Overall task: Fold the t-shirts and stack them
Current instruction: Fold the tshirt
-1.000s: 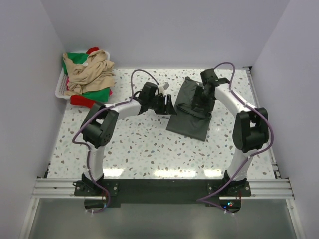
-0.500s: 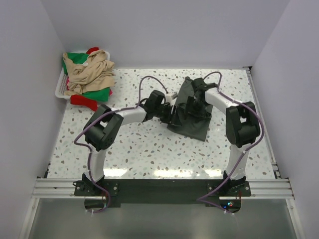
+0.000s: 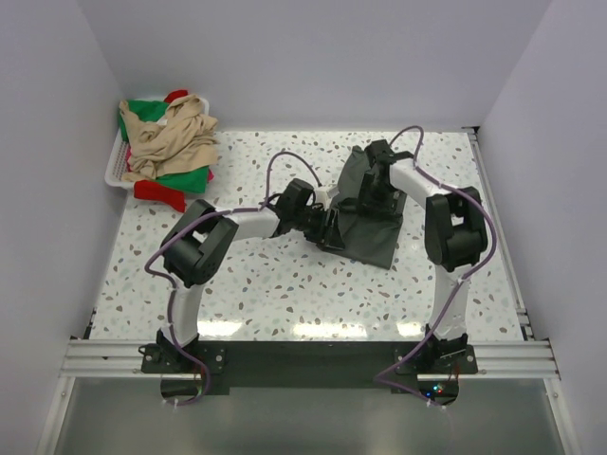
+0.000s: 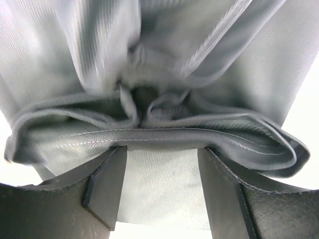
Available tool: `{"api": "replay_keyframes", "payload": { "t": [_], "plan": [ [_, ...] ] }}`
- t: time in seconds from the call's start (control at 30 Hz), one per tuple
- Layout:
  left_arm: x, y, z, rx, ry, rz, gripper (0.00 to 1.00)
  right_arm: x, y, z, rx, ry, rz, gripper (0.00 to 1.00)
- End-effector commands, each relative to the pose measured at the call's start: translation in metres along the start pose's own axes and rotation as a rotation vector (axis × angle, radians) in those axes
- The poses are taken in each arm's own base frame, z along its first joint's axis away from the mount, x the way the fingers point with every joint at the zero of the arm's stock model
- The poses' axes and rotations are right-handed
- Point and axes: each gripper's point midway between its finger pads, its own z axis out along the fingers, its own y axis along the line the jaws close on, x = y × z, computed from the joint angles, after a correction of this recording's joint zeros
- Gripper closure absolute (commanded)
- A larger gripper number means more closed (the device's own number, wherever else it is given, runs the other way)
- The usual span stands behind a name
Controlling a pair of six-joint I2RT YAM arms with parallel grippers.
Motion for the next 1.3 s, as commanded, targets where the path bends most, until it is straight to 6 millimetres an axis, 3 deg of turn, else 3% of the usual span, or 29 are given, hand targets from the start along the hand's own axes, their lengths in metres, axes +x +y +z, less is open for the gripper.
{"api": "replay_keyframes", "payload": {
  "t": [0.0, 0.17, 0.23, 0.4, 0.5, 0.6, 0.8, 1.03, 1.27],
  "plan": [
    [0.037, 0.026, -0.006, -0.111, 0.102, -0.027, 0.43, -0.040, -0.008, -0.007, 0.038, -0.103, 0.039, 0.38],
    [0.020, 0.028, -0.014, -0.173, 0.071, 0.015, 0.41, -0.066, 0.000, -0.012, 0.029, -0.140, 0.054, 0.38],
    [-0.001, 0.024, -0.021, -0.197, 0.028, 0.044, 0.40, -0.073, 0.003, -0.015, 0.021, -0.151, 0.059, 0.38],
    [-0.050, 0.014, -0.050, -0.279, -0.102, 0.103, 0.39, -0.084, 0.009, -0.033, -0.011, -0.186, 0.052, 0.38],
    [-0.066, 0.010, -0.063, -0.302, -0.164, 0.109, 0.38, -0.087, 0.014, -0.050, -0.051, -0.214, 0.048, 0.38],
    [-0.070, 0.015, -0.070, -0.333, -0.185, 0.104, 0.37, -0.079, 0.015, -0.062, -0.082, -0.204, 0.044, 0.38],
    [-0.051, 0.030, -0.069, -0.347, -0.135, 0.079, 0.38, -0.032, 0.011, -0.067, -0.118, -0.134, 0.025, 0.38],
    [-0.032, 0.031, -0.066, -0.299, -0.103, 0.049, 0.39, 0.050, -0.013, -0.049, -0.090, 0.001, 0.034, 0.38],
    [-0.016, 0.035, -0.060, -0.264, -0.057, 0.014, 0.39, 0.101, -0.032, -0.040, -0.091, 0.081, 0.074, 0.43]
  ]
}}
